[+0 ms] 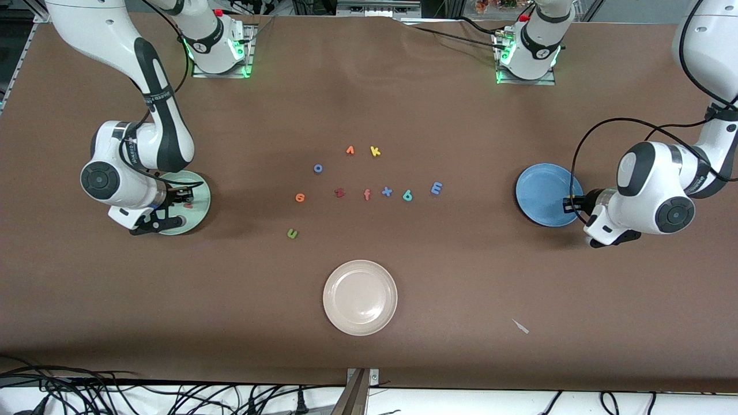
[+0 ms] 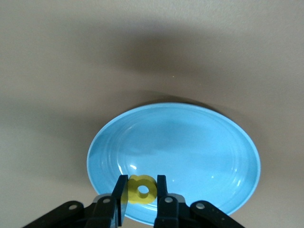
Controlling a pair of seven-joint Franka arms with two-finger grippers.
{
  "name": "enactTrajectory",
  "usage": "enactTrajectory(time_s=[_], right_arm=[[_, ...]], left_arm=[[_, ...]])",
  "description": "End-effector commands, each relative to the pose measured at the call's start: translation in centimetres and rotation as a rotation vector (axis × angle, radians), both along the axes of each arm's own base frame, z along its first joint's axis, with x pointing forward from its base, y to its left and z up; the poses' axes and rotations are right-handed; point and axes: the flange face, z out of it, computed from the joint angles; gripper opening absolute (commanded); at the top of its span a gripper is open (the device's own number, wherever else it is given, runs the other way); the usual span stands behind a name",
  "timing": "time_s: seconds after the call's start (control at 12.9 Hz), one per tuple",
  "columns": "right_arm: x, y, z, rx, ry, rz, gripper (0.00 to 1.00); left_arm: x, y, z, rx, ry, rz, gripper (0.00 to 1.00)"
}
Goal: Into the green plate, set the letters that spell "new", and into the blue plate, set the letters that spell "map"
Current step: 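Drop the pink m on the green plate while the left gripper drops yellow on blue, then grasp the green n with the right gripper while the left gripper grasps the blue letter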
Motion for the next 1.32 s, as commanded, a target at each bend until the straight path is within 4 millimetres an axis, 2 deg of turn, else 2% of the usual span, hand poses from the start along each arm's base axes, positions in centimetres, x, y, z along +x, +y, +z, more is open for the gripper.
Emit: enactTrajectory(time_s=[0.0,0.08,0.23,0.47,0.54,0.62,0.78,0.86,1.01,1.24], right_arm=[[0.5,1.8,1.7,0.001,-0.021,-0.090,1.00],[0.9,2.8,2.3,-0.007,-0.020,-0.137,1.00],[1.3,6.6,3.0,-0.010,-0.036,-0.217,1.00],[1.8,13.3,3.5,-0.004,-0.080,-0.370,1.00],[2.0,15.5,3.2,-0.005,-0.087,-0.417,1.00],[2.5,17.4,3.0,-0.002,-0.098,-0.454,1.00],[3.5,20.1,2.4,-0.002,-0.114,-0.551,1.00],[4.0,21.6,2.3,0.001,-0.124,-0.603,1.00],[5.0,23.5,1.4,0.014,-0.123,-0.700,1.00],[5.3,25.5,0.5,0.035,-0.108,-0.754,1.00]], left_arm=[[-0.1,0.1,-1.1,-0.004,0.006,-0.034,0.00],[-0.3,0.8,-1.8,-0.009,0.016,-0.040,0.00],[-0.7,1.8,-3.2,0.004,0.034,-0.056,0.01],[-0.6,1.9,-3.7,-0.003,0.040,-0.050,0.34],[-0.5,1.8,-3.3,-0.004,0.035,-0.047,0.62],[-0.2,1.6,-2.8,-0.004,0.029,-0.043,1.00],[0.8,0.1,-0.3,0.008,-0.007,-0.056,1.00],[1.2,-1.9,1.5,-0.001,-0.022,-0.083,1.00],[1.6,-4.2,4.8,-0.036,-0.028,-0.032,1.00],[1.5,-9.8,7.5,-0.085,-0.043,0.050,1.00]])
